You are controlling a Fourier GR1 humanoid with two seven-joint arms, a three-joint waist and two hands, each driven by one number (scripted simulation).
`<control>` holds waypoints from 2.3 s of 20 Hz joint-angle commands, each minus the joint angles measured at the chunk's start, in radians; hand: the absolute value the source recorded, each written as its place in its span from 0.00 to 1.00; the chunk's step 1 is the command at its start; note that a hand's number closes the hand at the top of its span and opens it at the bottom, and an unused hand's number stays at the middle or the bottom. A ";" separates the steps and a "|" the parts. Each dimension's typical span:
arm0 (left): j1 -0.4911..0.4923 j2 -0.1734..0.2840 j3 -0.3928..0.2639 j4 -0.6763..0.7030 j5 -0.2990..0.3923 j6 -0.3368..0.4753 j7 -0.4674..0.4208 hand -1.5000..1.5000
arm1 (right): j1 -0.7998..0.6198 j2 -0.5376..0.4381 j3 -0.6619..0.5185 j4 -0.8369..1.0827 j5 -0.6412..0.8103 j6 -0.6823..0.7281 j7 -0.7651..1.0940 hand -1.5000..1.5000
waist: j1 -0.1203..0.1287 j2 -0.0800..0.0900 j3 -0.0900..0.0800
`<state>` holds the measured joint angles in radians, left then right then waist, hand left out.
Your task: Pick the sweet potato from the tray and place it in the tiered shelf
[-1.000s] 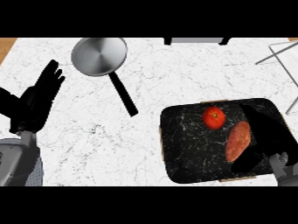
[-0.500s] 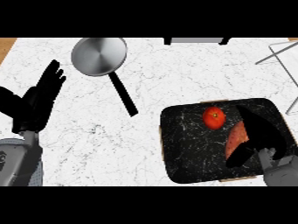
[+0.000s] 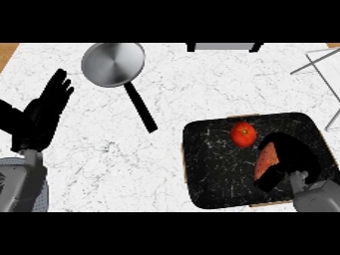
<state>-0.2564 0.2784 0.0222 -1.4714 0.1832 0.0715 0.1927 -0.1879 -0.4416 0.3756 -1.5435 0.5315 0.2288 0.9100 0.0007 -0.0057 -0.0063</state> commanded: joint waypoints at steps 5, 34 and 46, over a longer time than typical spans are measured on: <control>-0.046 -0.011 0.049 0.040 0.000 -0.026 0.014 0.50 | -0.024 0.055 -0.005 0.050 0.153 -0.022 -0.097 1.00 | -0.002 0.006 0.006; 0.002 -0.006 0.042 -0.092 -0.026 -0.034 0.107 0.50 | -0.382 0.275 -0.223 -0.504 0.292 -0.102 0.069 1.00 | -0.003 0.002 0.006; -0.033 -0.062 0.031 -0.036 -0.073 0.007 0.065 0.50 | -0.549 -0.001 -0.580 -0.357 0.174 0.080 0.038 1.00 | -0.008 0.005 0.006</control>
<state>-0.2485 0.2486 0.0718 -1.5158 0.1415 0.0334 0.2338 -0.7062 -0.3582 -0.1069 -1.9451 0.7383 0.2501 0.9487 -0.0032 -0.0013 -0.0003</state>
